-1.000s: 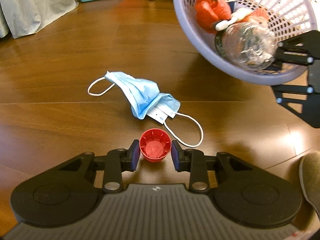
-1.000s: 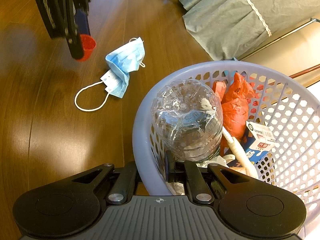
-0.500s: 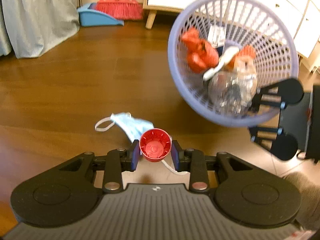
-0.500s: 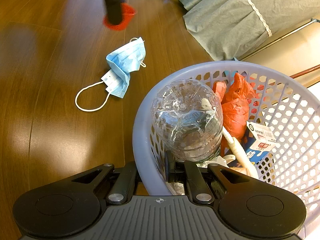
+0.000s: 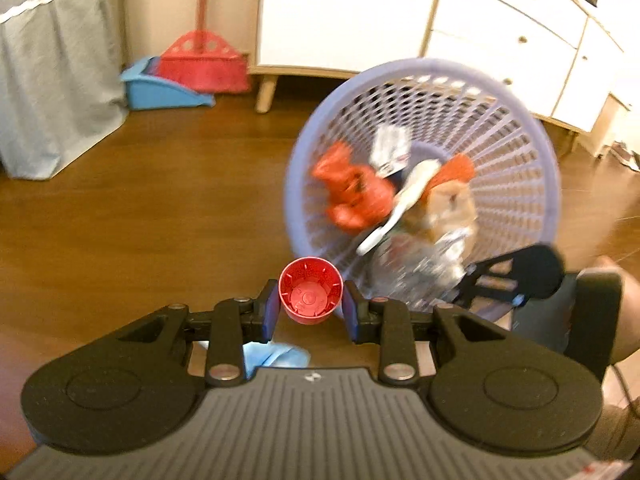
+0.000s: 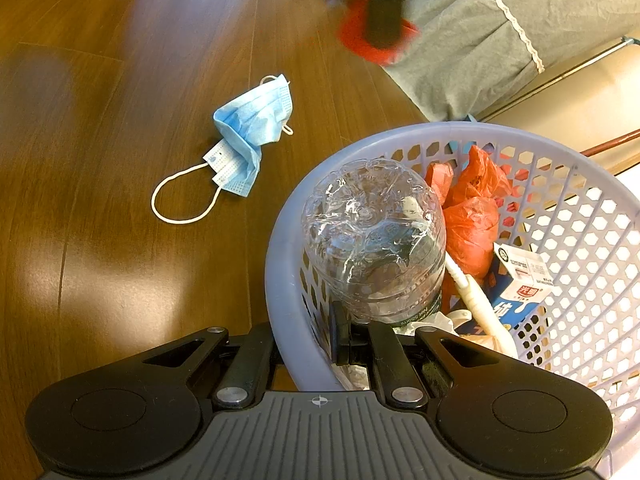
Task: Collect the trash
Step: 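Lift the red cap with the left tool and drop it into the wastebasket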
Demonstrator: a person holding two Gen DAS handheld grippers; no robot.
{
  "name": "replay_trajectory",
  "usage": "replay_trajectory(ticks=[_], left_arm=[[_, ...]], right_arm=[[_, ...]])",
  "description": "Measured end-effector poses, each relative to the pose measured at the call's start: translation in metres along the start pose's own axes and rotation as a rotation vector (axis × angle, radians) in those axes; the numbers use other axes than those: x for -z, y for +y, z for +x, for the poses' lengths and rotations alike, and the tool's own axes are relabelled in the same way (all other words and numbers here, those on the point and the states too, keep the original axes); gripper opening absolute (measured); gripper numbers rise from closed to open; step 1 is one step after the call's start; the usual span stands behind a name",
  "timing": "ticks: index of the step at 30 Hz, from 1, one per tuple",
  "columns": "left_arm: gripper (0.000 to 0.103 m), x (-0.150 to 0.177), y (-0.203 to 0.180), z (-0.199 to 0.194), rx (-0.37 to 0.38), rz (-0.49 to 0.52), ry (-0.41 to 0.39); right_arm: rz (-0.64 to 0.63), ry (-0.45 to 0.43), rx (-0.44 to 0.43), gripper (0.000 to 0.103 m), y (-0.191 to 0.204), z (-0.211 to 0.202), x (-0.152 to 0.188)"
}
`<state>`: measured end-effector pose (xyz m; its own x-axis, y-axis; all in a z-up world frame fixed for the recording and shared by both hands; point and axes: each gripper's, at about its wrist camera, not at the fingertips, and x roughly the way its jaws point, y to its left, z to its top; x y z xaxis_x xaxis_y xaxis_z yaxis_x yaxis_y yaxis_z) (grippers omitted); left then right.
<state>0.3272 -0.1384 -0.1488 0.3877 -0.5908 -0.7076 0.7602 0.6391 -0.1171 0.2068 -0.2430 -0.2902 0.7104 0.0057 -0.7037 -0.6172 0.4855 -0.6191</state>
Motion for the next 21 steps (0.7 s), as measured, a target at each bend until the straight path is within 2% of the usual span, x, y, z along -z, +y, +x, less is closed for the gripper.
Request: replay_trajectory(ticks=[13, 14, 16, 21], left_arm=[[0.029, -0.072, -0.063, 0.048, 0.157, 0.027, -0.102], [0.039, -0.076, -0.067, 0.054, 0.183, 0.029, -0.089], [0.049, -0.080, -0.072, 0.062, 0.193, 0.026, -0.079], [0.049, -0.074, -0.058, 0.050, 0.153, 0.024, -0.088]], right_arm=[[0.010, 0.000, 0.000, 0.005, 0.002, 0.000, 0.002], [0.010, 0.000, 0.000, 0.005, 0.002, 0.000, 0.002], [0.013, 0.000, 0.000, 0.005, 0.003, 0.000, 0.002], [0.019, -0.002, 0.003, 0.005, 0.005, 0.002, 0.006]])
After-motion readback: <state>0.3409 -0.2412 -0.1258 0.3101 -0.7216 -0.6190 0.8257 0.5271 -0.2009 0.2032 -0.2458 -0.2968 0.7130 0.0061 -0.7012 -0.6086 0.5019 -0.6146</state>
